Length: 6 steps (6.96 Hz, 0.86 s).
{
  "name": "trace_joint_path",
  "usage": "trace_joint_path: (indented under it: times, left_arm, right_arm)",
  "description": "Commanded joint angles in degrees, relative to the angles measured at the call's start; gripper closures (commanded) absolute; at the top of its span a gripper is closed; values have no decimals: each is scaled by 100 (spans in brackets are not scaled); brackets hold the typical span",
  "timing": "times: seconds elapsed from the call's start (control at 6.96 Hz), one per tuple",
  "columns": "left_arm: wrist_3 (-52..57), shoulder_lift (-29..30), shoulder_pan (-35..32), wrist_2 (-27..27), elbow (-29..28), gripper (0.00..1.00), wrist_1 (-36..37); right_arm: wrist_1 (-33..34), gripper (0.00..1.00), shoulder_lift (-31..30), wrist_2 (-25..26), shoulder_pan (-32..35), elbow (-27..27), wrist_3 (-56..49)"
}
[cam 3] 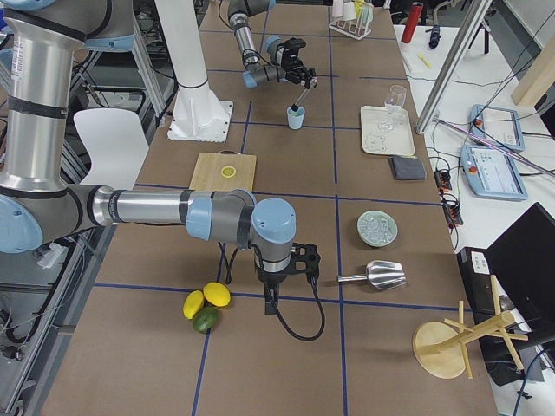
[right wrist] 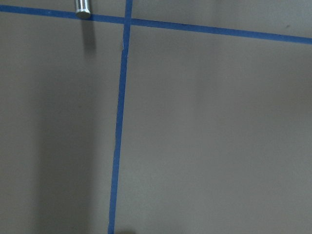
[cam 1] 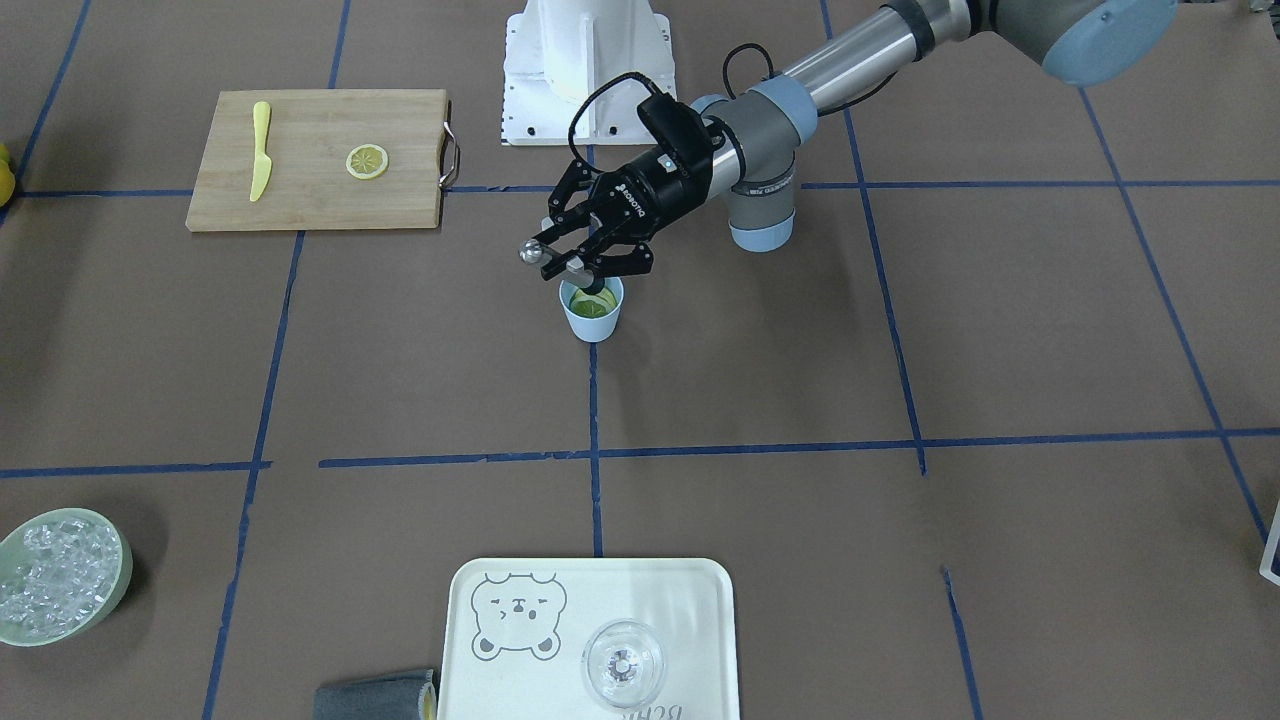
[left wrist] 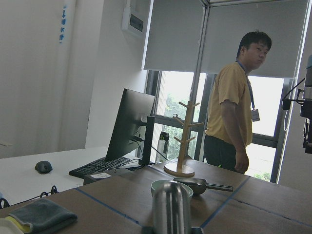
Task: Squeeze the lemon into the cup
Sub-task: 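Lift the muddler up out of the cup with the left gripper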
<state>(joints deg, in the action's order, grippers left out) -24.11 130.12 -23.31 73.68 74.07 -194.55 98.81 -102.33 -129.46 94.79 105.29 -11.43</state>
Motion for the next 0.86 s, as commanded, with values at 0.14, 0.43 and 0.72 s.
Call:
trace_joint_path:
  times: [0.14, 0.43, 0.72]
  left_arm:
    - [-85, -161, -489, 41, 842, 100, 1604]
    - [-277, -328, -848, 582, 1406, 100, 3581]
    - [-296, -776, -1104, 997, 1986, 100, 5260]
  right_arm:
    - [7, 0, -6, 0, 4, 9, 9]
    - [7, 0, 3, 9, 4, 9, 88]
    - [-2, 0, 3, 9, 4, -35, 88]
